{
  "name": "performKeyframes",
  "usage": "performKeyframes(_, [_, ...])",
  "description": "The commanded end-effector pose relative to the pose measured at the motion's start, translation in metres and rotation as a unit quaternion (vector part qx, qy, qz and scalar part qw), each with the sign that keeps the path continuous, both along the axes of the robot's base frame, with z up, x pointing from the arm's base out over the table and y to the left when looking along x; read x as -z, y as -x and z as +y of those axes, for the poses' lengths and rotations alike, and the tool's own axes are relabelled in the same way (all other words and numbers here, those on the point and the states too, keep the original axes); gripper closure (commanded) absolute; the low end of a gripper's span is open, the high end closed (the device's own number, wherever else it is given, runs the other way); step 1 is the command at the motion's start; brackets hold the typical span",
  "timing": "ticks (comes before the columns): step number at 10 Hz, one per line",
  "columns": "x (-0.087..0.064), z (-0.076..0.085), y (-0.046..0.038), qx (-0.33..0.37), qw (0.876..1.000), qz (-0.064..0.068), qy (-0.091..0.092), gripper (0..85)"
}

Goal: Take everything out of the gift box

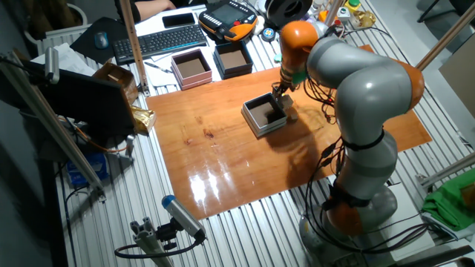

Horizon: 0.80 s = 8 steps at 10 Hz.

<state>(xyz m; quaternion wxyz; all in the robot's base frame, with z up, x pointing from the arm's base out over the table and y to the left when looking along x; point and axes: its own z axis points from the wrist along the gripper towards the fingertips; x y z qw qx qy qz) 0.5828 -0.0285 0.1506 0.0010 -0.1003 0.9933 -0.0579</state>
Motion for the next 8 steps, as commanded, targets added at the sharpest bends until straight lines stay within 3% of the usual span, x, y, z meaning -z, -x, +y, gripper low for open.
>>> performKeyframes(1, [-0.008, 0.008, -0.0051, 0.005, 1.0, 0.011, -0.006, 18.7])
performKeyframes(2, [-0.016, 0.021, -0.0116, 0.012, 1.0, 0.023, -0.009, 24.0])
performKeyframes(4, [-0.022, 0.044, -0.019, 0.024, 0.999, 0.025, -0.019, 49.0])
performKeyframes(5, [-0.023, 0.05, -0.0215, 0.022, 0.999, 0.032, -0.024, 60.7])
performKeyframes(7, [-0.034, 0.06, -0.0221, 0.019, 0.997, 0.052, -0.054, 84.3])
performKeyframes(8, [-0.039, 0.065, -0.0184, 0.027, 0.997, 0.053, -0.056, 84.3])
